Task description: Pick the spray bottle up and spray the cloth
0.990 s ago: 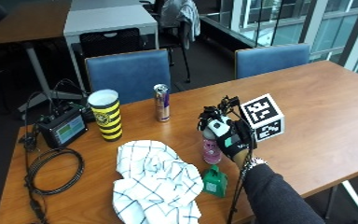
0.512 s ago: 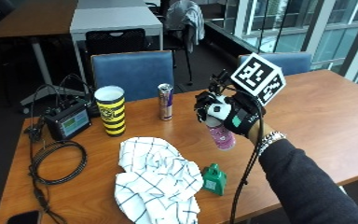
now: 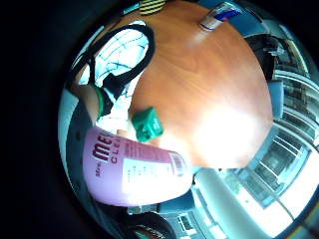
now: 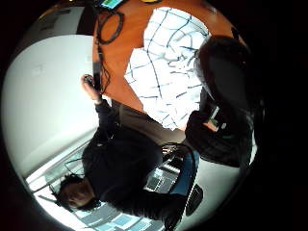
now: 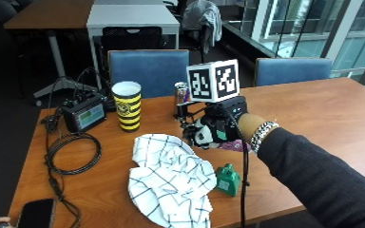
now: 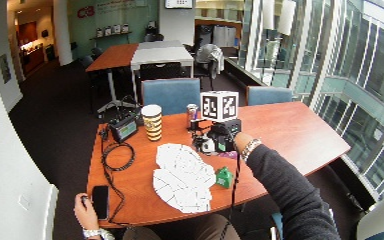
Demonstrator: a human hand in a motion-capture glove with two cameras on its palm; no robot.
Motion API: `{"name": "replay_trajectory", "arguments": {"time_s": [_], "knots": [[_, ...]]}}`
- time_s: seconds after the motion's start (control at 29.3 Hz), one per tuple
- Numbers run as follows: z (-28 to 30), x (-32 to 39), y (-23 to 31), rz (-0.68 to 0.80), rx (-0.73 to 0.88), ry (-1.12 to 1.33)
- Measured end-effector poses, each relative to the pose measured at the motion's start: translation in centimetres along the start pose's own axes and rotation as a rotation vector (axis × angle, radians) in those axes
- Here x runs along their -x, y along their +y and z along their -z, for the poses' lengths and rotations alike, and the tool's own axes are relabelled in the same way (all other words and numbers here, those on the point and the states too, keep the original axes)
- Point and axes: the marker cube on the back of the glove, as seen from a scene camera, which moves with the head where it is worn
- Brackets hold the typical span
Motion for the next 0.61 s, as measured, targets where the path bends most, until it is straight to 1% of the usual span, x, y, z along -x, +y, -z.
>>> {"name": "replay_trajectory", "arguments": {"time_s": [0.24, 0.38, 0.61], "knots": [[-2.7, 0.5, -1.2, -0.061, 0.172, 0.165], [-4.4, 0.9, -1.7, -0.090, 0.236, 0.262], [-6.5, 1.0, -2.2, -0.121, 0.320, 0.345]]}}
